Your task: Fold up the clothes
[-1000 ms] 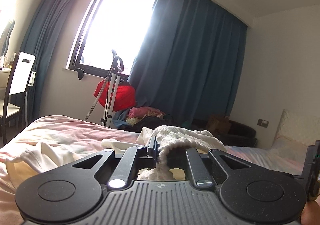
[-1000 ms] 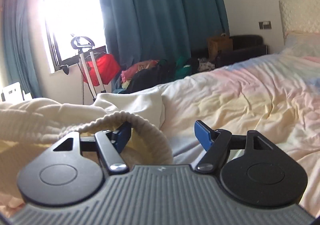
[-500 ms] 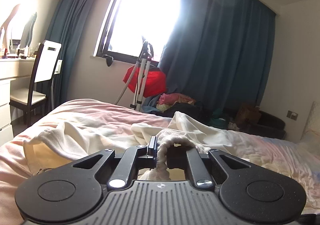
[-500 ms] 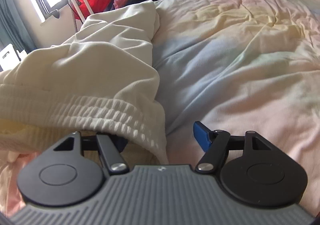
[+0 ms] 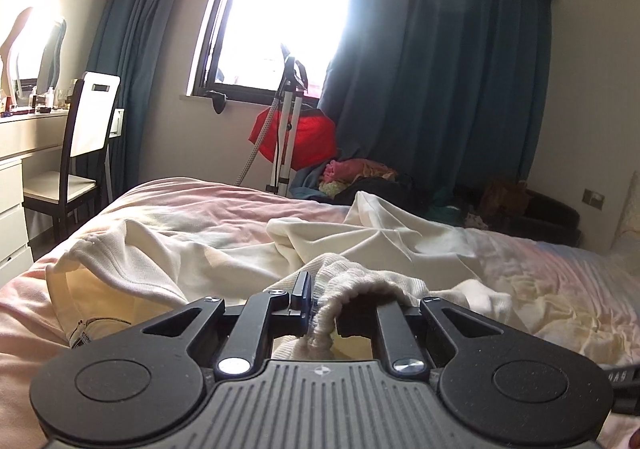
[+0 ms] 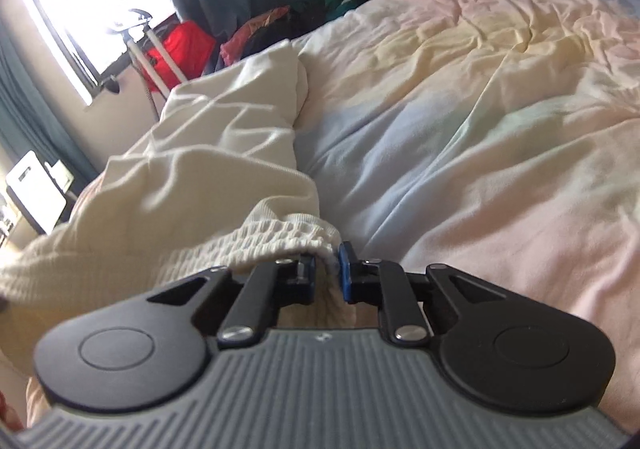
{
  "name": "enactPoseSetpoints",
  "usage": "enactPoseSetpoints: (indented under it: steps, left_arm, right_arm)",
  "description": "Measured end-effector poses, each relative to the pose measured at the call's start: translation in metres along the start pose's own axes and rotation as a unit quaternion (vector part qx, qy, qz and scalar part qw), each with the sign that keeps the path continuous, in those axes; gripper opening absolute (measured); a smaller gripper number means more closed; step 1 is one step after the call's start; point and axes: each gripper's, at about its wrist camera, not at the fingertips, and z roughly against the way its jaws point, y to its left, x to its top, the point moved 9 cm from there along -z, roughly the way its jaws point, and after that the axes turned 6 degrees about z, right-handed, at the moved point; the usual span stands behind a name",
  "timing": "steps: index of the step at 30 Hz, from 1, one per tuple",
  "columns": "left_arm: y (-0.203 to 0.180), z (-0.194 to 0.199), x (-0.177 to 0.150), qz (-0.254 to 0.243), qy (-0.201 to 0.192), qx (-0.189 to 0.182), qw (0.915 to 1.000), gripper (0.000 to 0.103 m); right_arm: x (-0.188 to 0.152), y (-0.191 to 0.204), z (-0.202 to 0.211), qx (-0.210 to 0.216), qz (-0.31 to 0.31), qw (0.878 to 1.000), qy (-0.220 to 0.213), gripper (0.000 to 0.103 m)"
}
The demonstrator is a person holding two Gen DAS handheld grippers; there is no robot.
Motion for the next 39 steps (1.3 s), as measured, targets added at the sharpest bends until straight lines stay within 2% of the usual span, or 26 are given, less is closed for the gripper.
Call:
enactPoseSetpoints:
  steps: [5, 9, 12, 14, 17, 20, 23, 25, 27, 35, 39]
  left_arm:
    - [-0.012, -0.005, -0.019, -0.027, 0.030, -0.012, 0.9991, 0.020]
    - [-0.023, -0.012, -0.036, -0.057, 0.053, -0.017, 0.9968, 0.024]
    - [-0.026, -0.011, -0.046, -0.061, 0.074, -0.019, 0.9952, 0.034]
    - [-0.026, -0.009, -0.051, -0.056, 0.091, -0.021, 0.9940, 0.048]
    - [-0.021, 0.007, -0.053, -0.035, 0.113, -0.027, 0.9926, 0.066]
    - [-0.002, 0.023, -0.041, 0.033, 0.116, -0.027, 0.9923, 0.079]
    - [0.026, 0.031, -0.027, 0.127, 0.110, -0.026, 0.9855, 0.083]
    - [0.038, 0.032, -0.020, 0.161, 0.104, -0.025, 0.9812, 0.084]
    - [0.043, 0.033, -0.015, 0.171, 0.099, -0.020, 0.9800, 0.085]
    - [0.006, 0.040, -0.024, 0.090, 0.122, -0.053, 0.9871, 0.086]
    - [-0.007, 0.029, -0.035, 0.043, 0.120, -0.040, 0.9910, 0.086]
  right_arm:
    - [0.042, 0.000, 0.025, -0.001, 0.015, 0.995, -0.094, 0.012]
    - [0.044, -0.008, 0.017, -0.006, 0.005, 0.997, -0.083, 0.012]
    - [0.045, -0.014, 0.011, -0.010, -0.002, 0.997, -0.075, 0.012]
    - [0.044, -0.018, 0.006, -0.016, -0.008, 0.998, -0.066, 0.012]
    - [0.040, -0.025, 0.000, -0.026, -0.018, 0.998, -0.050, 0.012]
    - [0.036, -0.028, -0.003, -0.027, -0.029, 0.998, -0.041, 0.013]
    - [0.036, -0.028, -0.003, -0.019, -0.035, 0.998, -0.039, 0.013]
    - [0.036, -0.028, -0.004, -0.012, -0.038, 0.998, -0.039, 0.013]
    - [0.036, -0.025, -0.003, -0.008, -0.035, 0.999, -0.040, 0.013]
    - [0.042, -0.043, -0.008, -0.023, -0.072, 0.996, -0.043, 0.013]
    - [0.041, -0.048, -0.010, -0.024, -0.088, 0.995, -0.037, 0.013]
